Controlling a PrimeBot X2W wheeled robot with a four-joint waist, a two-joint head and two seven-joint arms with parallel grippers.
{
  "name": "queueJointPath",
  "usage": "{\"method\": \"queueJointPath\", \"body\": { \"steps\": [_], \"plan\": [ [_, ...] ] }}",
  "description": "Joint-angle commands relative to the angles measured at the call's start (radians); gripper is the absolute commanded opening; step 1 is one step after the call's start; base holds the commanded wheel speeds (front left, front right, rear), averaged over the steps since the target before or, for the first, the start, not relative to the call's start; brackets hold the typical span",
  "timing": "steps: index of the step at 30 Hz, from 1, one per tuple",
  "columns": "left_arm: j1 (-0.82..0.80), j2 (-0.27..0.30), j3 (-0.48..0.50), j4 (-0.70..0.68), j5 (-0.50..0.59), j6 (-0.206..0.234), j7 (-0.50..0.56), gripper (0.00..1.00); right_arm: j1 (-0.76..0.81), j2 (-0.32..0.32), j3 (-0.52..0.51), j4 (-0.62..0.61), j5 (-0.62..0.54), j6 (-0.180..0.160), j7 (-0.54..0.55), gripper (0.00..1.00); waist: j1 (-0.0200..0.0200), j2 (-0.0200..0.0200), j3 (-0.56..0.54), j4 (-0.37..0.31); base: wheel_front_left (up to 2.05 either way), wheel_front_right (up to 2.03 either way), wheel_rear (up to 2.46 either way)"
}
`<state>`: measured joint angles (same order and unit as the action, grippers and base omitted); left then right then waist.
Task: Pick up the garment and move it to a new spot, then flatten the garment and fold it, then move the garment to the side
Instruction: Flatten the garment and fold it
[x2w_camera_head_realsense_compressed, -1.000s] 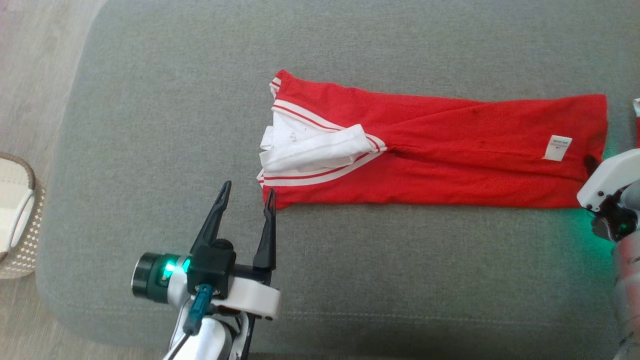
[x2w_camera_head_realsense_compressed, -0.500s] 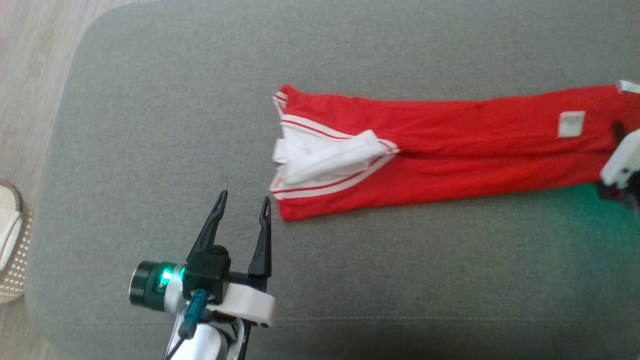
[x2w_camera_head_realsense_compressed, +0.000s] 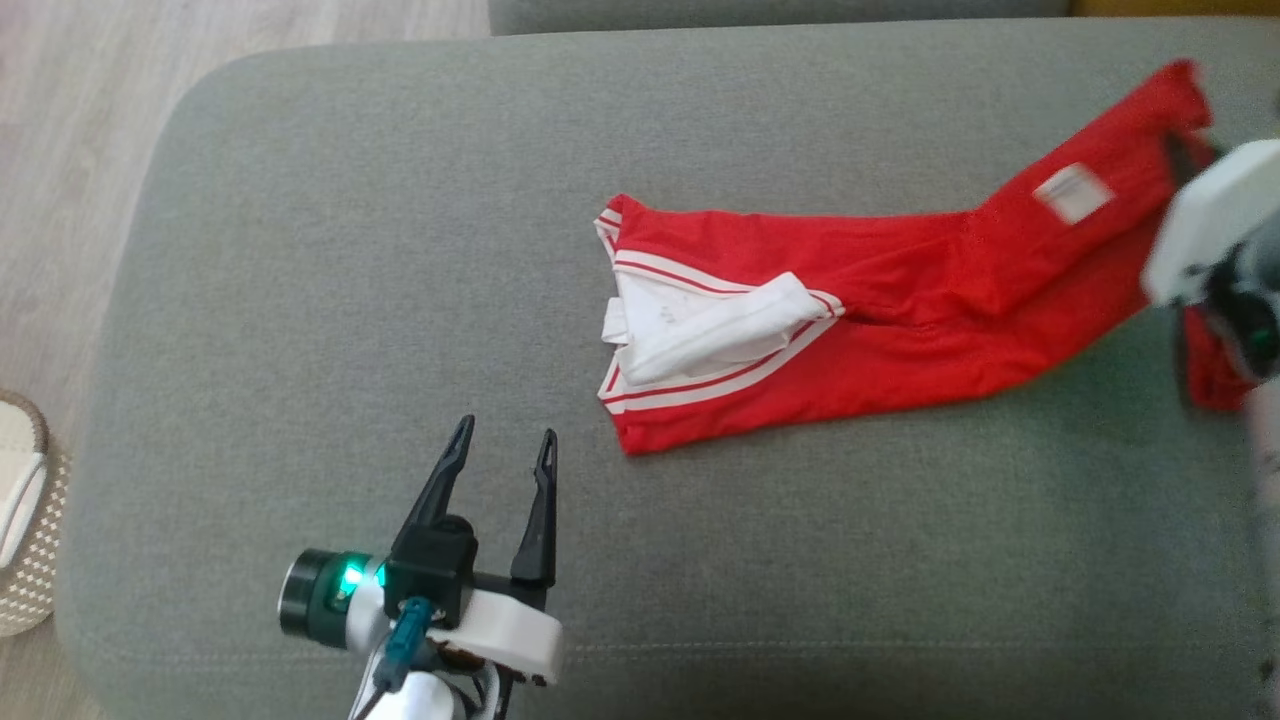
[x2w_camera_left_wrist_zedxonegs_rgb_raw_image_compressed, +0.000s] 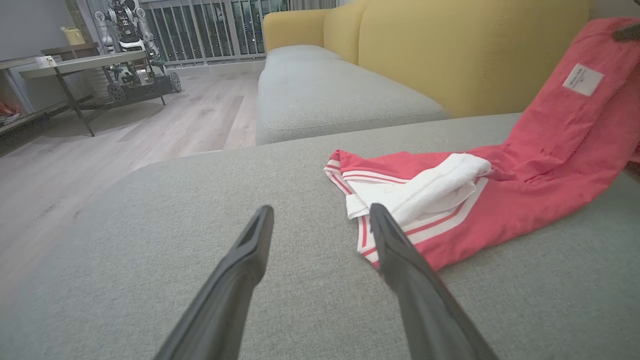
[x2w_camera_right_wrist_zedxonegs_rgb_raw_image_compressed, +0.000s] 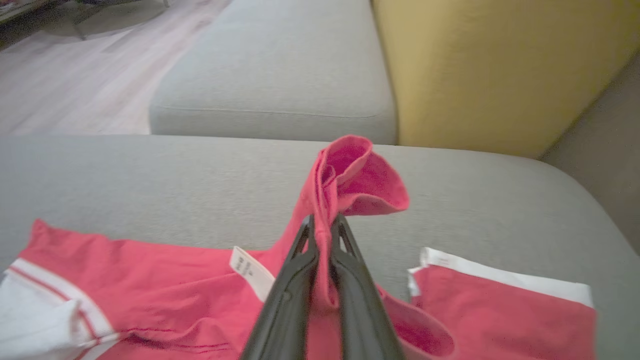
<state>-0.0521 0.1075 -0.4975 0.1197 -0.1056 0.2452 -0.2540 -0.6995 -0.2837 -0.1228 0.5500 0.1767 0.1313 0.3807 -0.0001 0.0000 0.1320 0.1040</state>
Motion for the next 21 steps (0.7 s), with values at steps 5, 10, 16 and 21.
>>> {"method": "queueJointPath", "body": {
  "steps": [5,10,16,21],
  "plan": [
    [-0.026,-0.016,0.035,-0.015,0.016,-0.013,-0.008,1.00,0.053,0.053,0.128,-0.187,0.076,-0.001,0.091,0.00,0.0001,0.0000,-0.011,0.029,0.00,0.00,0.00],
    [-0.025,-0.025,0.032,-0.007,0.016,-0.023,-0.008,1.00,0.077,0.126,0.201,-0.256,0.113,-0.001,0.134,0.00,0.0001,0.0000,-0.016,0.062,0.00,0.00,0.00],
    [-0.031,-0.035,0.020,0.002,0.018,-0.039,-0.008,1.00,0.064,0.207,0.252,-0.209,0.115,-0.001,0.118,0.00,0.0001,0.0000,-0.026,0.113,0.00,0.00,0.00],
    [-0.032,-0.041,0.016,0.006,0.018,-0.045,-0.008,1.00,0.039,0.231,0.287,-0.126,0.135,-0.001,0.093,0.00,0.0001,0.0000,-0.023,0.154,0.00,0.00,0.00]
  ]
}}
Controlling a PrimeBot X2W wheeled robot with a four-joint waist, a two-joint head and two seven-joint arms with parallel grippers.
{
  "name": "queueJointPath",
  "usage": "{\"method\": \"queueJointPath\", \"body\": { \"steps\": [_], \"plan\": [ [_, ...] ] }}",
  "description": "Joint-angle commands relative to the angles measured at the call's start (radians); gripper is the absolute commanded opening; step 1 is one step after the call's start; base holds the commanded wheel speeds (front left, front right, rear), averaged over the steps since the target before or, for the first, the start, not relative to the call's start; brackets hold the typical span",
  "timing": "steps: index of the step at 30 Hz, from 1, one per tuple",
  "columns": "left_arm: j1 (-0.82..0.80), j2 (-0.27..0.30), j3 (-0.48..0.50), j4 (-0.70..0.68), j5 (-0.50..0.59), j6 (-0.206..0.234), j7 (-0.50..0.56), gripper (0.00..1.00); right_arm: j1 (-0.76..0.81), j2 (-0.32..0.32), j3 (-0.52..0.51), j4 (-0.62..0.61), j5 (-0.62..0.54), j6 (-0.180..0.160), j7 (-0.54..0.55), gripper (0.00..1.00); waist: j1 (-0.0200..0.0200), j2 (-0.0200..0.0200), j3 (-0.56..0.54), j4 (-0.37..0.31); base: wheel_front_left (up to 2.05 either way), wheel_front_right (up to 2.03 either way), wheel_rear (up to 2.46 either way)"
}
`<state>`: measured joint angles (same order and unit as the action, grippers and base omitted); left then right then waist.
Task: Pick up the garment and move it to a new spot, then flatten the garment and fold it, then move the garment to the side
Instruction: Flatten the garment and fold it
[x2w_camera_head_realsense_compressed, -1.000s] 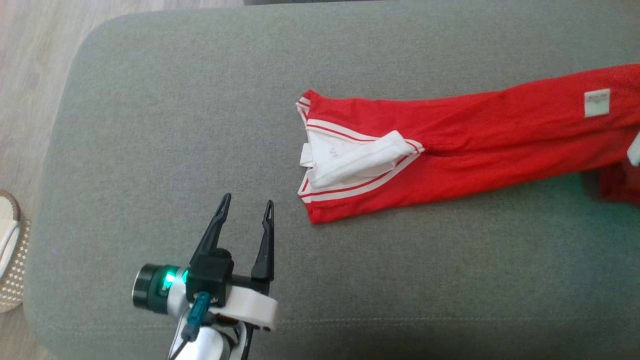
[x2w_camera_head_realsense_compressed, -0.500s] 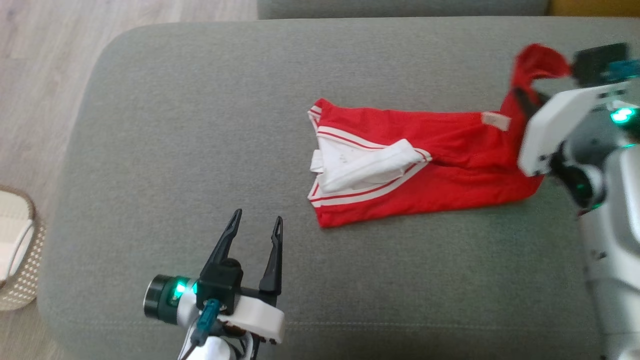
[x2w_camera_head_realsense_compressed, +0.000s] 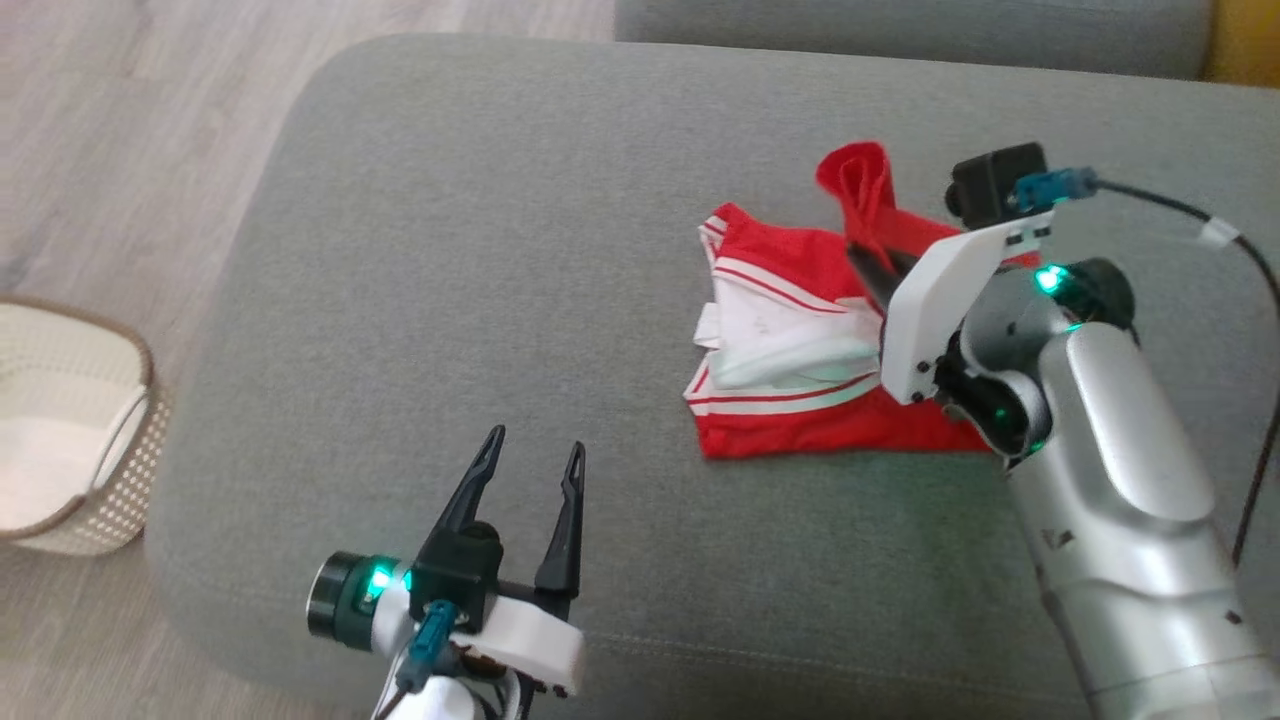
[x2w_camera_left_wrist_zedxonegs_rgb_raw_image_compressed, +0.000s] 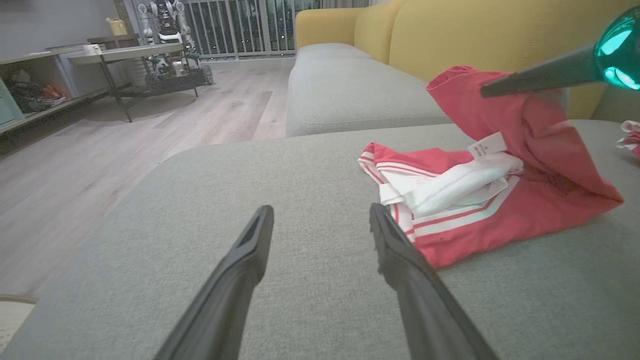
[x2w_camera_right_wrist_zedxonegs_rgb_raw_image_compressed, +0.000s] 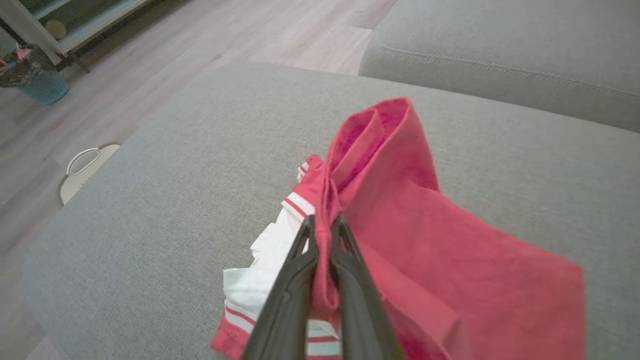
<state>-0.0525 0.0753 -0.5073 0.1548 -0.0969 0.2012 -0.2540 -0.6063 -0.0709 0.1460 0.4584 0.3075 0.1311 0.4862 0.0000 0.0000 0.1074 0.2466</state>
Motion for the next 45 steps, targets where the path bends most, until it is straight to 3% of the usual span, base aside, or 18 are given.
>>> {"method": "queueJointPath", "body": {
  "steps": [1,9,18,19,20,24,26,29,33,36,45],
  "plan": [
    [-0.032,-0.011,0.024,-0.029,0.009,-0.001,-0.008,1.00,-0.061,0.019,0.021,-0.018,0.005,0.000,-0.021,0.00,0.0000,0.0000,0.002,0.018,0.00,0.00,0.00],
    [-0.035,-0.018,0.015,-0.015,0.000,-0.009,-0.008,1.00,-0.126,0.020,0.101,0.128,0.108,0.000,-0.133,0.00,0.0000,0.0000,0.008,0.052,0.00,0.00,0.00],
    [-0.050,-0.022,0.010,-0.004,-0.001,-0.015,-0.008,1.00,-0.180,0.020,0.203,0.266,0.219,0.000,-0.188,0.00,0.0000,0.0000,0.030,0.057,0.00,0.00,0.00],
    [-0.051,-0.022,0.010,-0.004,-0.001,-0.015,-0.008,1.00,-0.185,0.020,0.214,0.276,0.233,0.000,-0.199,0.29,0.0000,0.0000,0.032,0.055,0.00,0.00,0.00],
    [-0.052,-0.023,0.009,-0.003,-0.002,-0.015,-0.008,1.00,-0.190,0.020,0.219,0.283,0.253,0.000,-0.218,1.00,0.0000,0.0000,0.034,0.053,0.00,0.00,0.00],
    [-0.057,-0.023,0.008,0.001,-0.003,-0.015,-0.008,1.00,-0.206,0.021,0.250,0.292,0.383,0.000,-0.255,1.00,0.0000,0.0000,0.037,0.046,0.00,0.00,0.00],
    [-0.059,-0.024,0.010,-0.001,-0.002,-0.013,-0.008,1.00,-0.229,0.021,0.248,0.303,0.391,0.000,-0.276,1.00,0.0000,0.0000,0.038,0.039,0.00,0.00,0.00],
    [-0.057,-0.024,0.016,-0.006,0.000,-0.009,-0.008,1.00,-0.270,0.001,0.199,0.326,0.318,0.000,-0.334,1.00,0.0000,0.0000,0.039,0.030,0.00,0.00,0.00],
    [-0.045,-0.024,0.029,-0.014,0.004,-0.009,-0.008,1.00,-0.269,-0.093,0.154,0.313,0.193,0.000,-0.422,1.00,0.0000,0.0000,0.035,0.018,0.00,0.00,0.00],
    [-0.041,-0.024,0.032,-0.016,0.008,-0.012,-0.008,1.00,-0.218,-0.137,0.211,0.259,0.148,0.000,-0.463,1.00,0.0000,0.0000,0.030,0.015,0.00,0.00,0.00],
    [-0.035,-0.024,0.045,-0.016,0.020,-0.023,-0.008,1.00,-0.031,-0.181,0.418,0.083,0.202,0.000,-0.455,1.00,0.0000,0.0000,0.032,0.000,0.00,0.00,0.00]
  ]
}}
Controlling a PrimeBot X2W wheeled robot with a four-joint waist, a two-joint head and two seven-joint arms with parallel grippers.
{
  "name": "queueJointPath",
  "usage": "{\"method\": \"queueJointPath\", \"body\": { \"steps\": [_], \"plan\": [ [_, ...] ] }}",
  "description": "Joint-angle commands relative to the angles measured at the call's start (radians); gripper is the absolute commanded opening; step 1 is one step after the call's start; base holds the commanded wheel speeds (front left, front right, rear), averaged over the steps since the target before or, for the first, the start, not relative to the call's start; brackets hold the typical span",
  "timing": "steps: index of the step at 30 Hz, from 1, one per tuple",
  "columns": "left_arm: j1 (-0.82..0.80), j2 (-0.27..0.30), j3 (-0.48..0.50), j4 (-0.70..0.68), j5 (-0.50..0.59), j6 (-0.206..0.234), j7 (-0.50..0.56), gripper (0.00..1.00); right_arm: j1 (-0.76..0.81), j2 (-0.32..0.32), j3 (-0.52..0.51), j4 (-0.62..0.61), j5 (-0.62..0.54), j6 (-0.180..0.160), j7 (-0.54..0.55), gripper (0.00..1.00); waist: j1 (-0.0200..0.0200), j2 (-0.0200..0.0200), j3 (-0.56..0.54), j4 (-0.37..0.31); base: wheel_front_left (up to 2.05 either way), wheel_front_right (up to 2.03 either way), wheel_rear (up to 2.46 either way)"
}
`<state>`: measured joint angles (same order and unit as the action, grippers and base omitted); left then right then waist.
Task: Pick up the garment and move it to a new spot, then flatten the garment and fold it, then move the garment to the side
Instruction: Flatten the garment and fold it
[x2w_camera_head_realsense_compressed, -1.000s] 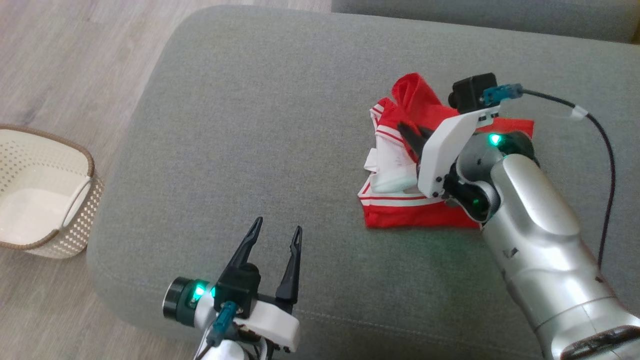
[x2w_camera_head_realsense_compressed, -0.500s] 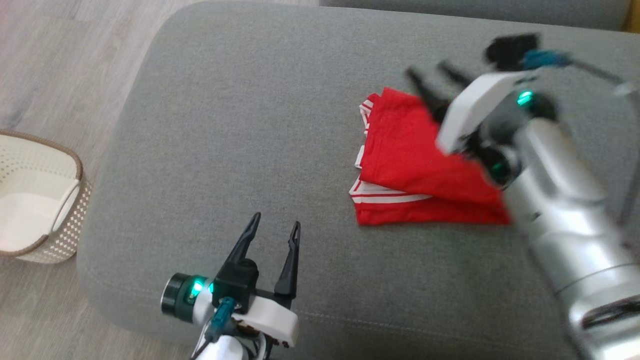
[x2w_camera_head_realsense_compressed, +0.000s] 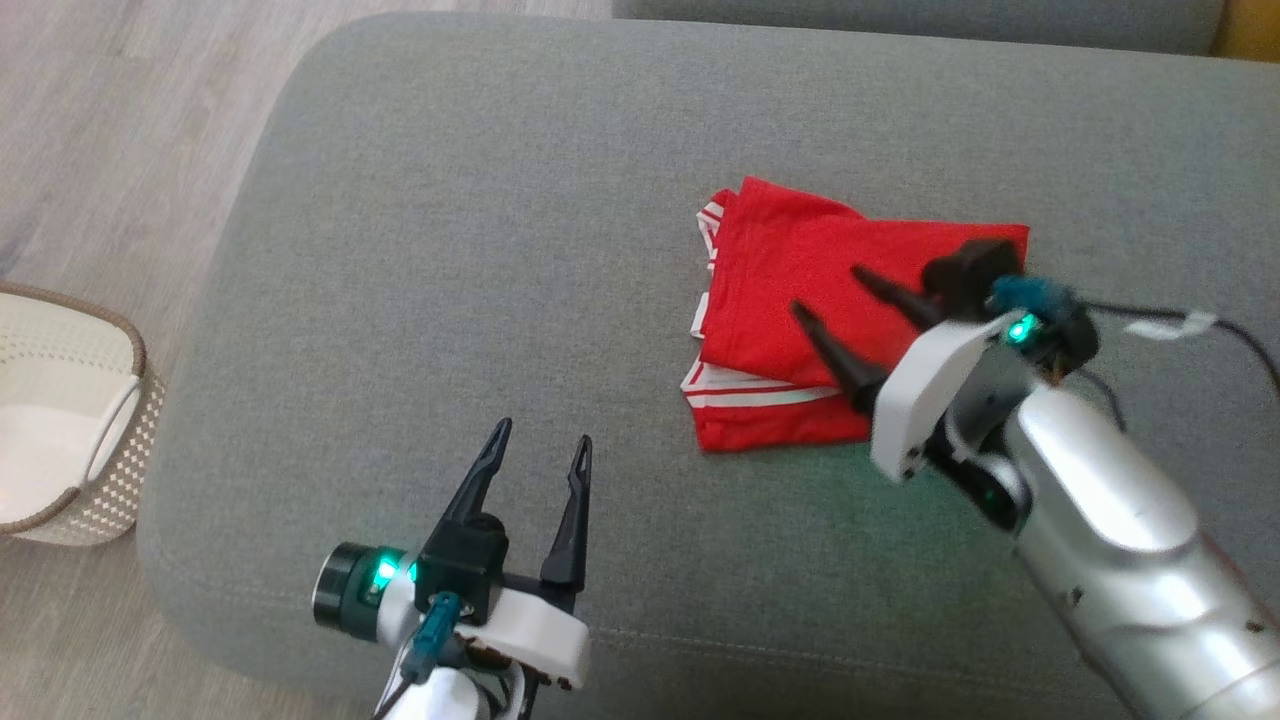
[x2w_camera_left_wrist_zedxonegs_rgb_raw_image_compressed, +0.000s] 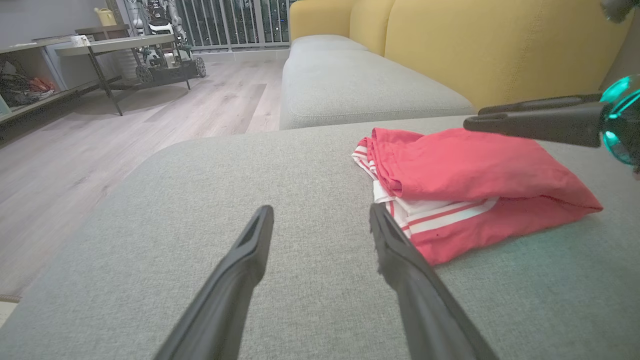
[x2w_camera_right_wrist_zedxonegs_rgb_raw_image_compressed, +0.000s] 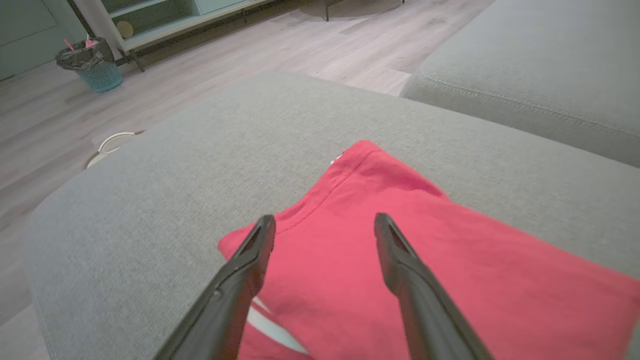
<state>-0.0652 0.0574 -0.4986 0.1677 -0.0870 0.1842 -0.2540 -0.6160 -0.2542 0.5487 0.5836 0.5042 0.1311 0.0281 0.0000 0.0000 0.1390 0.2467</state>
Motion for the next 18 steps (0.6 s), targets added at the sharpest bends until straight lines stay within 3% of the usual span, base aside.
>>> {"method": "queueJointPath", "body": {
  "steps": [1,8,18],
  "plan": [
    [-0.024,-0.006,0.036,-0.028,0.011,-0.007,-0.008,1.00,-0.013,0.002,0.039,-0.052,0.005,0.000,0.002,1.00,0.0000,0.0000,0.001,0.000,0.00,0.00,0.00],
    [-0.035,-0.007,0.027,-0.020,0.013,-0.018,-0.008,1.00,-0.012,0.023,0.148,-0.045,0.015,0.000,-0.007,1.00,0.0000,0.0000,0.007,0.014,0.00,0.00,0.00],
    [-0.044,-0.007,0.006,-0.016,0.001,-0.014,-0.008,1.00,-0.103,0.072,0.197,0.174,-0.065,0.000,-0.067,1.00,0.0000,0.0000,0.023,0.060,0.00,0.00,0.00]
  ]
}}
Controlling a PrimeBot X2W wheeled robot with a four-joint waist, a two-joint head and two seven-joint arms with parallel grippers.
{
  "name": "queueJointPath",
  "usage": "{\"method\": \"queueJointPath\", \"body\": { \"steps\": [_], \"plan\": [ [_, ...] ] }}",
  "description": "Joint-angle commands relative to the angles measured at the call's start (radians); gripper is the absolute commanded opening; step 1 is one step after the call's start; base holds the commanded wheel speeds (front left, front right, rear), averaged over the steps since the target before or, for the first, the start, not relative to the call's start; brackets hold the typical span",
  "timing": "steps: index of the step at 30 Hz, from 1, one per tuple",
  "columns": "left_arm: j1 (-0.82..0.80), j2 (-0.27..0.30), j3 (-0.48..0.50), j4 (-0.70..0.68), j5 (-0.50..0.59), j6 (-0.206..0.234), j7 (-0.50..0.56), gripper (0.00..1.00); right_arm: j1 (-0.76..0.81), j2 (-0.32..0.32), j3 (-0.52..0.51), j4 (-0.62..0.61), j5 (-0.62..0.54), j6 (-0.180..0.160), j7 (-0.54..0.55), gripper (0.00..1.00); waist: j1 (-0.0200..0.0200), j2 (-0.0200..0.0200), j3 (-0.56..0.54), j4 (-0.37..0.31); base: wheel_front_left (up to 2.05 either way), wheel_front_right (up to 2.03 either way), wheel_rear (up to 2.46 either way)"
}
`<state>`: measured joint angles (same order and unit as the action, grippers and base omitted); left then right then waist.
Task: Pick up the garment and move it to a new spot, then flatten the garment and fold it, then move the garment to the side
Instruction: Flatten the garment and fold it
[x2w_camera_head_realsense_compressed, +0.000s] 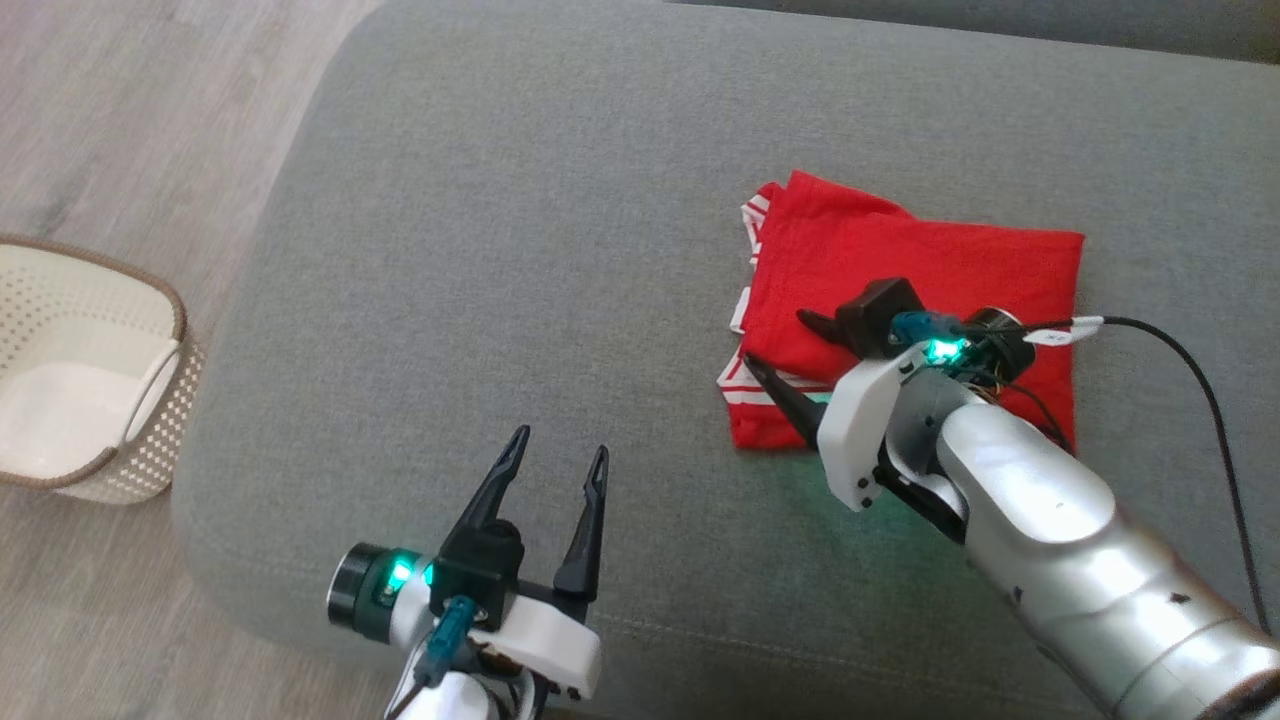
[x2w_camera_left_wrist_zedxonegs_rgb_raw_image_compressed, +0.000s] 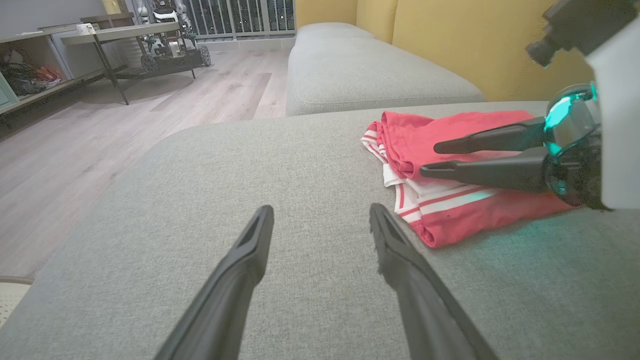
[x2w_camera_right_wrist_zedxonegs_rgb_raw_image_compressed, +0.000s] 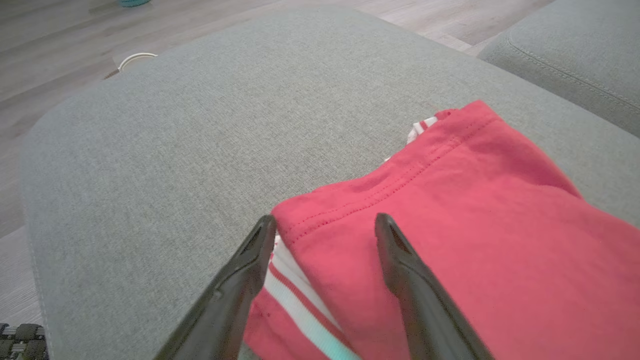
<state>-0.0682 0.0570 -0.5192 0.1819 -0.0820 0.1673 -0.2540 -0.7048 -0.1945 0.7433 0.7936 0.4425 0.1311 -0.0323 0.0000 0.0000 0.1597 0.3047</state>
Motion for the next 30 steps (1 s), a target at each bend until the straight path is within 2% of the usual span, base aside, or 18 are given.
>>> {"method": "queueJointPath", "body": {
  "steps": [1,5,7,8,9,10,18,27,28,29,30],
  "plan": [
    [-0.041,-0.007,0.024,-0.031,-0.006,0.005,-0.008,1.00,-0.021,0.021,-0.001,-0.009,-0.008,0.000,-0.014,1.00,0.0000,0.0000,0.004,0.005,0.00,0.00,0.00],
    [-0.044,-0.007,0.019,-0.031,-0.012,0.011,-0.008,1.00,-0.047,0.050,0.003,0.083,-0.026,0.000,-0.028,0.99,0.0000,0.0000,0.012,0.014,0.00,0.00,0.00],
    [-0.046,-0.007,0.018,-0.031,-0.014,0.014,-0.008,1.00,-0.058,0.061,0.010,0.114,-0.027,0.000,-0.036,0.67,0.0000,0.0000,0.015,0.015,0.00,0.00,0.00],
    [-0.047,-0.007,0.018,-0.031,-0.015,0.015,-0.008,1.00,-0.064,0.065,0.014,0.126,-0.028,0.000,-0.043,0.40,0.0000,0.0000,0.016,0.015,0.00,0.00,0.00],
    [-0.048,-0.007,0.017,-0.031,-0.016,0.017,-0.008,1.00,-0.071,0.067,0.019,0.137,-0.032,0.000,-0.055,0.22,0.0000,0.0000,0.016,0.014,0.00,0.00,0.00],
    [-0.049,-0.007,0.016,-0.031,-0.016,0.018,-0.008,1.00,-0.075,0.071,0.023,0.146,-0.032,0.000,-0.064,0.00,0.0000,0.0000,0.017,0.013,0.00,0.00,0.00],
    [-0.046,-0.007,0.019,-0.033,-0.012,0.026,-0.008,1.00,-0.071,0.086,0.076,0.135,0.029,0.000,-0.114,0.00,0.0000,0.0000,0.008,-0.006,0.00,0.00,0.00],
    [-0.043,-0.007,0.033,-0.034,-0.007,0.021,-0.008,1.00,-0.035,0.046,0.172,0.035,0.121,0.000,-0.050,0.00,0.0000,0.0000,0.002,-0.043,0.00,0.00,0.00],
    [-0.044,-0.007,0.032,-0.033,-0.007,0.021,-0.008,1.00,-0.033,0.043,0.175,0.034,0.127,0.000,-0.044,0.09,0.0000,0.0000,0.002,-0.046,0.00,0.00,0.00],
    [-0.044,-0.007,0.032,-0.033,-0.008,0.021,-0.008,1.00,-0.032,0.042,0.175,0.034,0.132,0.000,-0.040,0.74,0.0000,0.0000,0.001,-0.048,0.00,0.00,0.00],
    [-0.045,-0.007,0.032,-0.033,-0.008,0.021,-0.008,1.00,-0.034,0.042,0.169,0.032,0.135,0.000,-0.047,1.00,0.0000,0.0000,0.001,-0.050,0.00,0.00,0.00]
  ]
}}
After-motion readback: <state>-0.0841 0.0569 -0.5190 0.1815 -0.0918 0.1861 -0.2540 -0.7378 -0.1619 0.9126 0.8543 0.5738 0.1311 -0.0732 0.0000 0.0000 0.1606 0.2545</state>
